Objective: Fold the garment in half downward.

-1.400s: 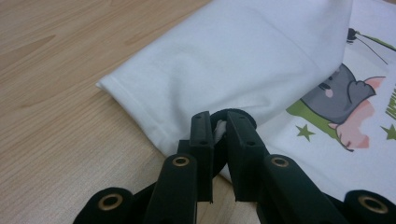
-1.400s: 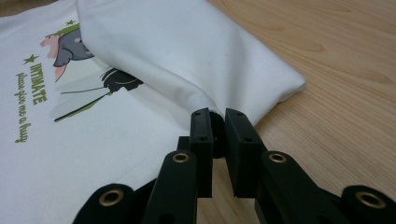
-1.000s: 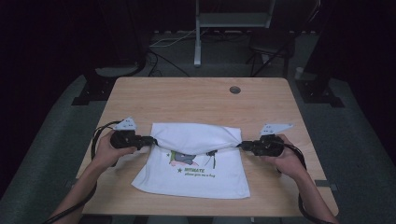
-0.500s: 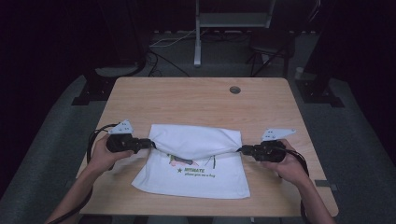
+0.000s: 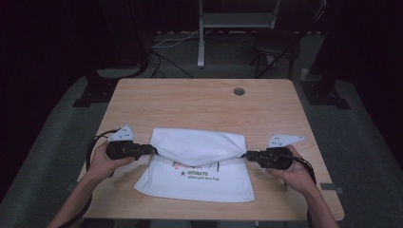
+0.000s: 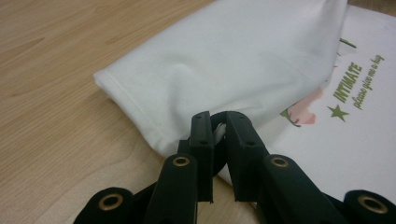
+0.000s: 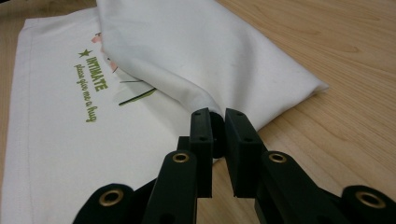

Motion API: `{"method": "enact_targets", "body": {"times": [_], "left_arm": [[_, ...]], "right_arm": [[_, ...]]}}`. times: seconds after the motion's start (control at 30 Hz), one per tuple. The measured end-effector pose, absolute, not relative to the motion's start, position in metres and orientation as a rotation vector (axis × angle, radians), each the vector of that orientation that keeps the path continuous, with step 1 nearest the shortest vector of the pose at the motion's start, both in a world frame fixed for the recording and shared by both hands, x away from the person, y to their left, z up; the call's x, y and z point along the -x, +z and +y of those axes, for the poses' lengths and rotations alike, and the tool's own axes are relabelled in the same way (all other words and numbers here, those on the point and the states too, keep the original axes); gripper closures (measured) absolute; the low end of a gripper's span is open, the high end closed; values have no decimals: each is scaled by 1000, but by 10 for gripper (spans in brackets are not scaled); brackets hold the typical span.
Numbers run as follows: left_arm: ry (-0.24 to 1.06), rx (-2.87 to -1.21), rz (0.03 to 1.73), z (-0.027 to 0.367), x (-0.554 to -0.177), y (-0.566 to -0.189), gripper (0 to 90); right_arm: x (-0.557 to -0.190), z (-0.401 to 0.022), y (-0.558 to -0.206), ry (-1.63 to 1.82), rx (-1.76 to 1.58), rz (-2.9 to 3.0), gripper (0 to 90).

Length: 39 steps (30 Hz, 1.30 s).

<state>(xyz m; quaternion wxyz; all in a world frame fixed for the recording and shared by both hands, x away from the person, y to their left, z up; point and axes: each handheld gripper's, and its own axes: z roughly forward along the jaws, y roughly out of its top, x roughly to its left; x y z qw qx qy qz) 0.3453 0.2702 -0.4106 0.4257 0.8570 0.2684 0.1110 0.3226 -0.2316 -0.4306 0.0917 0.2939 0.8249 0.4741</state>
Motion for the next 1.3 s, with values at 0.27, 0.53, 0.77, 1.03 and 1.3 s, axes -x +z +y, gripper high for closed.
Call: {"method": "enact_targets", "body": {"times": [0.27,0.53,0.77,1.03,1.3], "left_arm": [[285,-2138,667,272,-339,-408,820],[288,-2131,661,274,-330,-407,824],[281,-2145,651,276,-323,-411,840],[284,-2150,647,276,-318,-417,864],[308,-2139,620,274,-313,-410,872]], "right_arm": [[-316,-230,-429,1411,-861,2449,818],[-308,-230,-430,1417,-855,2452,818],[-300,-229,-429,1420,-836,2455,818],[-295,-230,-430,1419,-833,2460,817],[-293,-229,-428,1430,-828,2454,817]]}}
